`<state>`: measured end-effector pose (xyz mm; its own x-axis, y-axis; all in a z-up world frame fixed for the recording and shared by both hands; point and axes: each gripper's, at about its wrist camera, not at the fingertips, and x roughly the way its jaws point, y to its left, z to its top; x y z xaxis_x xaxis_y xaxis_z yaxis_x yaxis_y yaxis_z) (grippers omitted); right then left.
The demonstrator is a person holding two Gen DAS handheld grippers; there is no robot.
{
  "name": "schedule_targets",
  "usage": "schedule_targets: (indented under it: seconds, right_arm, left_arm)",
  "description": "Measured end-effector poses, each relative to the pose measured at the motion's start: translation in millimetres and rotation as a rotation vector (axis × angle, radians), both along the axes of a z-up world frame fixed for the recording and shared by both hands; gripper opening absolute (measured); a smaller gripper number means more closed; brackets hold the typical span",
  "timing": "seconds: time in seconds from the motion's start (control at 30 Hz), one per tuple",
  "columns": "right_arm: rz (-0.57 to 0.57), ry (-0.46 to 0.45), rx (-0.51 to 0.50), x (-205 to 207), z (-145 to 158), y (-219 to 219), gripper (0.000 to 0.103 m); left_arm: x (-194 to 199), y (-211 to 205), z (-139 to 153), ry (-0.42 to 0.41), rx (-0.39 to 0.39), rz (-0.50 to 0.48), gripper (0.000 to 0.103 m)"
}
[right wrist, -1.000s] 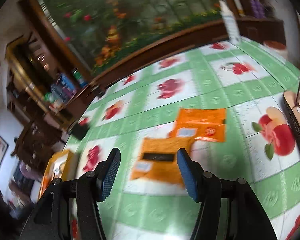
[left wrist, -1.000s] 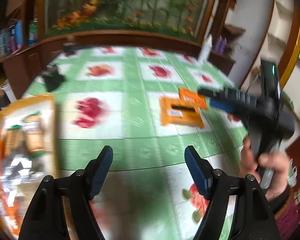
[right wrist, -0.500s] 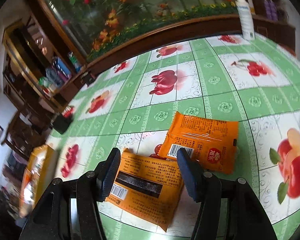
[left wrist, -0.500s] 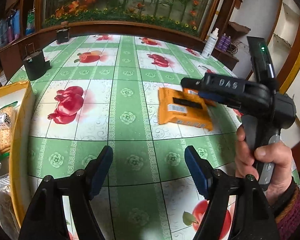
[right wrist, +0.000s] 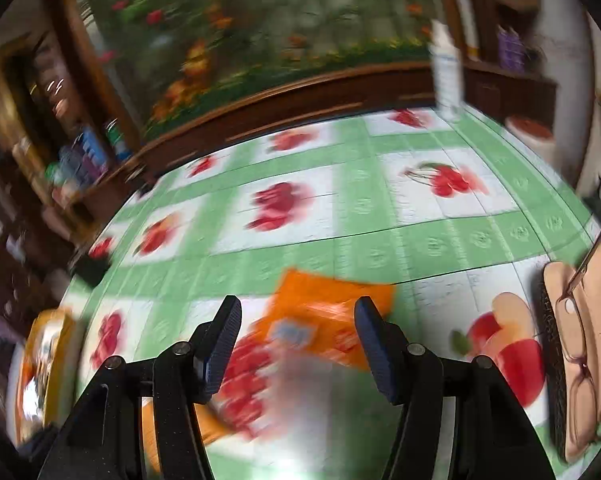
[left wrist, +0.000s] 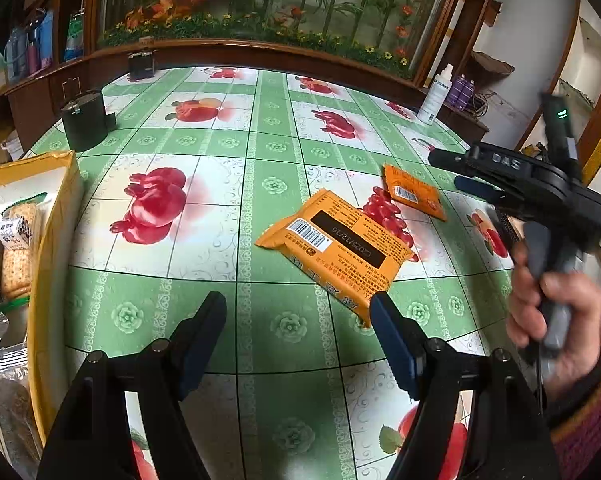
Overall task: Organize snacks
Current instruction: 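Move the right tool to an orange snack packet on the table and grasp it, then lift the orange packet with the right tool while the left tool grasps an orange biscuit packet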
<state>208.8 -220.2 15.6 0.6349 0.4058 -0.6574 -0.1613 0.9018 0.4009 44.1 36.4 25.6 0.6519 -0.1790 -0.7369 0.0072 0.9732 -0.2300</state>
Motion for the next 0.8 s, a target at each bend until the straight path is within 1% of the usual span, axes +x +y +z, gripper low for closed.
schedule_targets:
  seconds: [0.03,0.07,0.17,0.2,0.23,0.3,0.37,0.4,0.43,0.47,0.53,0.57,0.6,0.63,0.67,0.77,0.8]
  right_arm:
    - [-0.013,0.026,0.045,8,-8,-8,0.063]
    - [-0.021,0.036,0.059,13,-13,-12,0.063]
    - [-0.028,0.042,0.038,24,-21,-15,0.063]
    - [-0.018,0.06,0.042,26,-24,-15,0.063]
    - [-0.005,0.071,0.046,24,-23,-12,0.063]
    - [0.05,0.135,0.055,20,-21,-3,0.063]
    - [0.122,0.221,0.11,8,-21,3,0.063]
    - [0.147,0.25,0.135,5,-22,4,0.063]
    - [0.159,0.254,0.151,-1,-19,5,0.063]
    - [0.152,0.22,0.134,-5,-13,6,0.063]
    - [0.119,0.081,-0.036,-11,5,16,0.064]
    - [0.105,0.014,-0.121,-12,11,23,0.067]
    - [0.094,-0.053,-0.209,-8,14,32,0.075]
    - [0.089,-0.088,-0.258,-5,11,38,0.078]
    - [0.088,-0.096,-0.271,0,8,41,0.078]
    - [0.089,-0.045,-0.192,19,-10,36,0.078]
    - [0.091,-0.036,-0.182,24,-13,35,0.078]
  left_arm:
    - [0,-1,-1,0.001,0.003,-0.002,0.073]
    - [0,-2,-1,0.0,0.011,-0.002,0.073]
    - [1,0,-3,0.003,0.019,0.006,0.073]
    - [1,1,-4,0.007,0.016,0.007,0.073]
    - [2,2,-4,0.01,0.016,0.008,0.073]
    - [2,3,-5,0.015,0.018,0.012,0.073]
    - [2,4,-5,0.012,0.015,0.017,0.073]
    - [2,4,-5,0.012,0.014,0.02,0.073]
    - [2,5,-5,0.012,0.011,0.022,0.073]
    - [3,5,-6,0.015,0.007,0.02,0.073]
    - [4,3,-6,0.02,0.01,0.016,0.073]
    - [4,2,-7,0.021,0.012,0.013,0.073]
    - [3,1,-6,0.019,0.013,0.009,0.073]
    - [3,1,-6,0.017,0.016,0.006,0.073]
    - [3,1,-6,0.014,0.023,0.006,0.073]
    - [4,3,-7,0.017,0.015,0.011,0.073]
    - [4,3,-7,0.019,0.013,0.012,0.073]
